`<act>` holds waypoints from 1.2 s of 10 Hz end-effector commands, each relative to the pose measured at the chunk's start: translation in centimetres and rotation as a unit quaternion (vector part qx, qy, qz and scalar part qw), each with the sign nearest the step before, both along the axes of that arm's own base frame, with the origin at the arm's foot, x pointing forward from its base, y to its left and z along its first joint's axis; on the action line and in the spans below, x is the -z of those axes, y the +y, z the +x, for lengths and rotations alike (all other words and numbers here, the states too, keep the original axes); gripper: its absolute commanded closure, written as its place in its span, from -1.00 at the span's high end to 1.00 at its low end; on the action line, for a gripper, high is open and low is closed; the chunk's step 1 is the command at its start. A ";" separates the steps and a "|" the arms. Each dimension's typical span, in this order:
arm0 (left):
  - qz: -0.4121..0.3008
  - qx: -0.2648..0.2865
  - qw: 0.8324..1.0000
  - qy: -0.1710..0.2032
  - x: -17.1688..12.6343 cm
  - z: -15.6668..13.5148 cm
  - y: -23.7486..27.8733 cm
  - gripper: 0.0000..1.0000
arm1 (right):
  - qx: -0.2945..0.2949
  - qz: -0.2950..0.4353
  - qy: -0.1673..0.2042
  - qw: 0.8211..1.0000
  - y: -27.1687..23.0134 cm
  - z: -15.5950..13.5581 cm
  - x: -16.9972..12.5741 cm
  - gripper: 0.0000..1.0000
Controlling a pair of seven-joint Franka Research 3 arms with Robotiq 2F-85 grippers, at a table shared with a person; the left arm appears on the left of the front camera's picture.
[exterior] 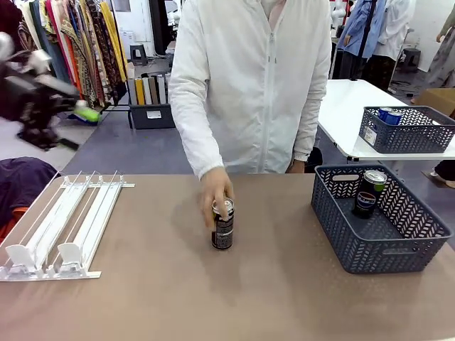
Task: Retrieve and store the cans from the dispenser.
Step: Pick up one can from the Automatic Can Dispenser and place it in the middle of the table.
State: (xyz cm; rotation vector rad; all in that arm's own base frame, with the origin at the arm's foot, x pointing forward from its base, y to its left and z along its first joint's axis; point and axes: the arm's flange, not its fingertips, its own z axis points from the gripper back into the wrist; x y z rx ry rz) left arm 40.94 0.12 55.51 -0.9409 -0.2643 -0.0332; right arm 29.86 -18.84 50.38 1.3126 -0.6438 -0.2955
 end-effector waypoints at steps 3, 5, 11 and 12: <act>-0.149 -0.051 0.987 0.001 6.2 -2.1 7.9 1.00 | 0.001 0.006 -0.015 1.000 0.0 0.4 -0.3 1.00; -0.098 -0.065 0.993 0.023 5.2 -2.4 7.9 1.00 | 0.001 0.006 -0.015 1.000 0.0 0.4 -0.3 1.00; -0.098 -0.065 0.993 0.023 5.2 -2.4 7.9 1.00 | 0.001 0.006 -0.015 1.000 0.0 0.4 -0.3 1.00; -0.098 -0.065 0.993 0.023 5.2 -2.4 7.9 1.00 | 0.001 0.006 -0.015 1.000 0.0 0.4 -0.3 1.00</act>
